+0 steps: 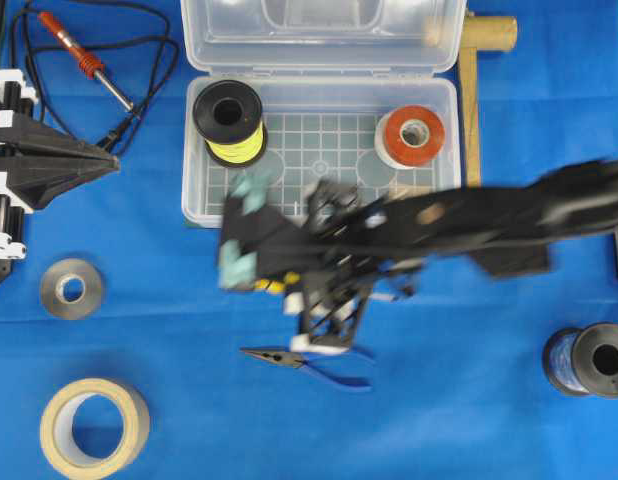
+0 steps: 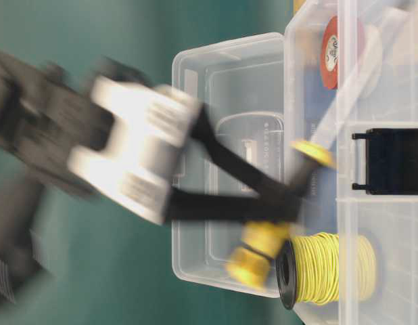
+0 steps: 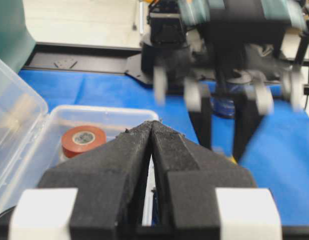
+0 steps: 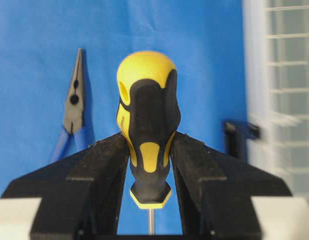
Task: Pick the screwdriver from the toolbox among several items.
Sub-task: 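Carry the screwdriver out of the toolbox toward the blue pliers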
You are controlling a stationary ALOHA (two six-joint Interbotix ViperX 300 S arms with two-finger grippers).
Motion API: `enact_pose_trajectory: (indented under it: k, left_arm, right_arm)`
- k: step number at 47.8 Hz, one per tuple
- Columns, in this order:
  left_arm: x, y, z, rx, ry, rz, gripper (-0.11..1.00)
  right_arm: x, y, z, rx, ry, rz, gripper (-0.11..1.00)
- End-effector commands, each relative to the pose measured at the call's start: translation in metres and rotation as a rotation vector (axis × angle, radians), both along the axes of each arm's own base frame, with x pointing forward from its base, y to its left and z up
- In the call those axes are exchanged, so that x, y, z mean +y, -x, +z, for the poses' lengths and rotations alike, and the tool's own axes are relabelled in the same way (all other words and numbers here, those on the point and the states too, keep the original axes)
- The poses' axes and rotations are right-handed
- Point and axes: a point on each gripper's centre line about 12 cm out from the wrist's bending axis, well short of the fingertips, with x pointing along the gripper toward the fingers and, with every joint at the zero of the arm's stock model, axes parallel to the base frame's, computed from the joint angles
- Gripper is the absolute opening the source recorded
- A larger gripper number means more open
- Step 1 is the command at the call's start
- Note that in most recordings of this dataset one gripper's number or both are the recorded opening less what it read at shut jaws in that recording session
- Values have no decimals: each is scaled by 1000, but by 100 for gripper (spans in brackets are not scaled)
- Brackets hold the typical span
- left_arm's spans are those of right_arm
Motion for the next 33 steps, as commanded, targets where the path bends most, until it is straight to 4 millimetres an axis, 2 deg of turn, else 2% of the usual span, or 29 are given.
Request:
enact_pose_trajectory:
  k: [1, 9, 18, 25, 33]
  left_arm:
    - [1, -1, 3, -8, 3, 3, 0]
    - [1, -1, 2, -6, 4, 3, 0]
    - [1, -1, 2, -5, 4, 3, 0]
    - [1, -1, 2, -5, 3, 3, 0]
    - [1, -1, 1, -3, 4, 3, 0]
  right_arm:
    - [14, -16, -10, -1, -4, 20, 46]
    - [24, -27, -52, 71, -10, 24, 46]
    - [27, -34, -80, 86, -25, 19, 46]
    - [25, -37, -93, 96, -39, 2, 46]
    - [18, -37, -95, 100, -39, -10, 46]
